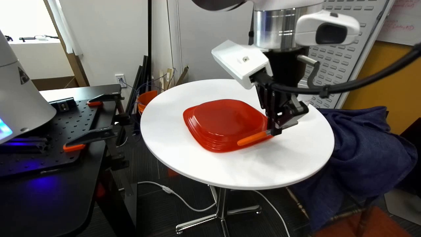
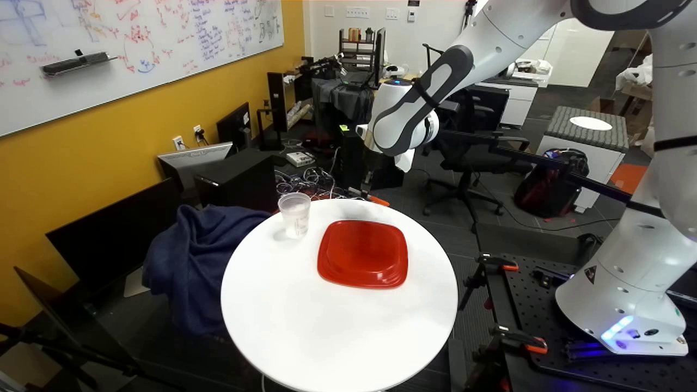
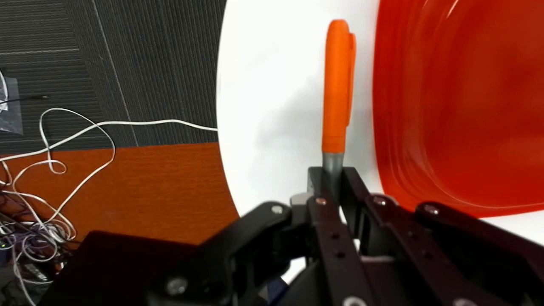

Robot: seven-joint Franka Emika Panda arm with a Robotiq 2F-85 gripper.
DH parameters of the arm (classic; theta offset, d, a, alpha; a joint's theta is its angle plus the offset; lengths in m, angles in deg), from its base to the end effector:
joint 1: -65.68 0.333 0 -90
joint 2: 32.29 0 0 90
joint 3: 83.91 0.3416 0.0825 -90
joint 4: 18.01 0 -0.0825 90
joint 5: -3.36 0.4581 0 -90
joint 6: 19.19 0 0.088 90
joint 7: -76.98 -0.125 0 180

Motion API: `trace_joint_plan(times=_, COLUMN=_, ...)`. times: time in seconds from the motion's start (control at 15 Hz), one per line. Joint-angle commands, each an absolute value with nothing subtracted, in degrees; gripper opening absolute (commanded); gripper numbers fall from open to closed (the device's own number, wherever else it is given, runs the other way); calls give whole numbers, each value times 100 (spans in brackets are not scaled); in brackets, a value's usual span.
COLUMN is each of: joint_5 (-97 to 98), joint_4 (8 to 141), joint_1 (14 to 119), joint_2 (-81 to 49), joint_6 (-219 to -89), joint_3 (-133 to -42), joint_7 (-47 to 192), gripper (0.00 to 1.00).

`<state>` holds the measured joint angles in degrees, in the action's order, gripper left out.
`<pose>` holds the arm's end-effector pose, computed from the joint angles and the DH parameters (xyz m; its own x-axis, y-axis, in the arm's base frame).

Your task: Move the pen to the right

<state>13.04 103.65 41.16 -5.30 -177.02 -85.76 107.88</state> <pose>0.5740 -0.2916 0.1423 0.9832 -0.0651 0.1706 -0.0690 -0.9975 0.0170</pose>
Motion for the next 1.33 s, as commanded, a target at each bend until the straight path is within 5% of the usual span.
trace_joint_plan(times=0.0, joint_5=1214, joint_4=9926, joint_1=4077, joint_2=-186, joint_6=-17449, joint_3=-8519, joint_7=10636, gripper=3)
trace_joint_plan(times=1.27, joint_5=1086, joint_4=9399, joint_1=4246, joint_2=490, joint_6=-17276, joint_3=-8732, joint_7=9568, gripper=3)
